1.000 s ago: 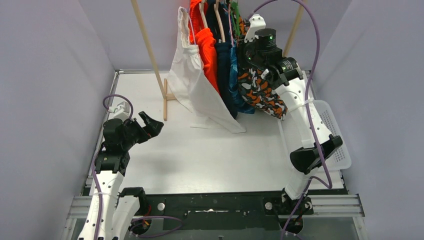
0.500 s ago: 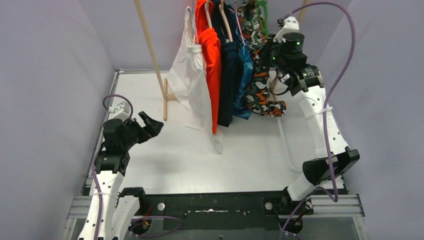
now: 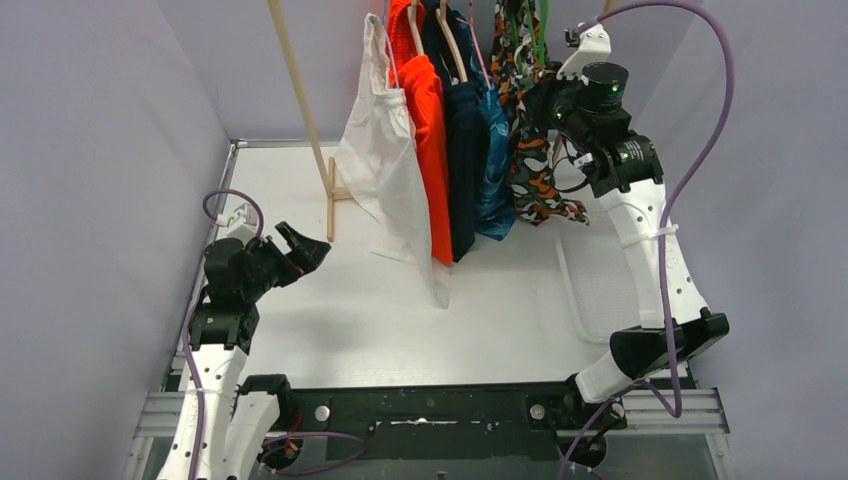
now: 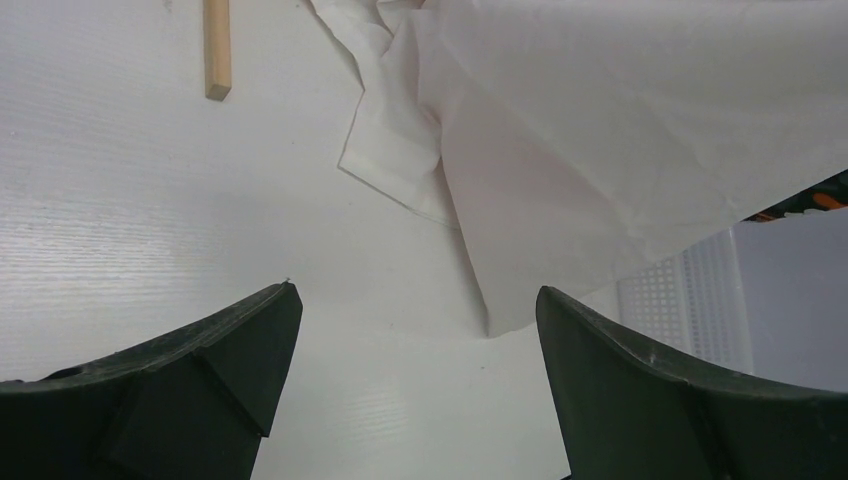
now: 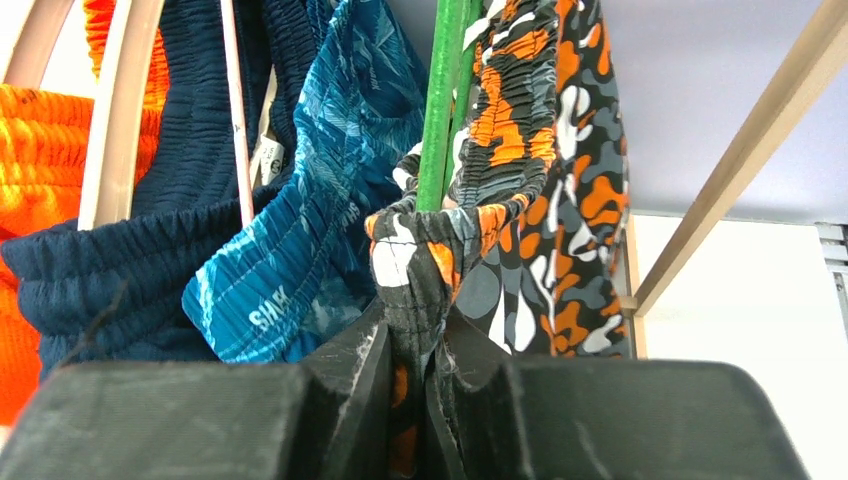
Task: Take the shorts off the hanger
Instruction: Pick up the hanger from the clothes rod.
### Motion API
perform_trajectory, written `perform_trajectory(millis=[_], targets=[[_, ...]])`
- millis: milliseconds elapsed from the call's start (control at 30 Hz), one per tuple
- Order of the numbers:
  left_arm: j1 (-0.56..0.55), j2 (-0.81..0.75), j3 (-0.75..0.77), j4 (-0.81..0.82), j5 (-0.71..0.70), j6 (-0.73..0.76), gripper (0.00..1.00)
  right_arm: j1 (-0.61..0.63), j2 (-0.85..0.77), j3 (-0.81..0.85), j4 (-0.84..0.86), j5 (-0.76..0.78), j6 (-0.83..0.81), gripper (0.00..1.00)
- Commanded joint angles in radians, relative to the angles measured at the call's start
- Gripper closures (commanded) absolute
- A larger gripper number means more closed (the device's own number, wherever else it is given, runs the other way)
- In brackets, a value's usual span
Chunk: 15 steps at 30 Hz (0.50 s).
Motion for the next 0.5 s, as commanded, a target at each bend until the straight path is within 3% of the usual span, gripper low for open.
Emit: perform_trajectory(millis=[0,233,467], targets=[[0.0,-0.026,0.025,0.069,0.039,-0.018,0.11,0.021,-0.136,-0.006,0.086,0.044,-0.006,1.0],[-0.002,-0.03,0.032,0.041,0.032,-0.048,0.12,0.075,-0.373,-0.284,0.017,0.119,0.083,1.0],[-0.003,-0.052,0.024,-0.021,0.021,-0.091,0.13,0.088,-0.569,-0.305,-0.127,-0.038,0.216,1.0]])
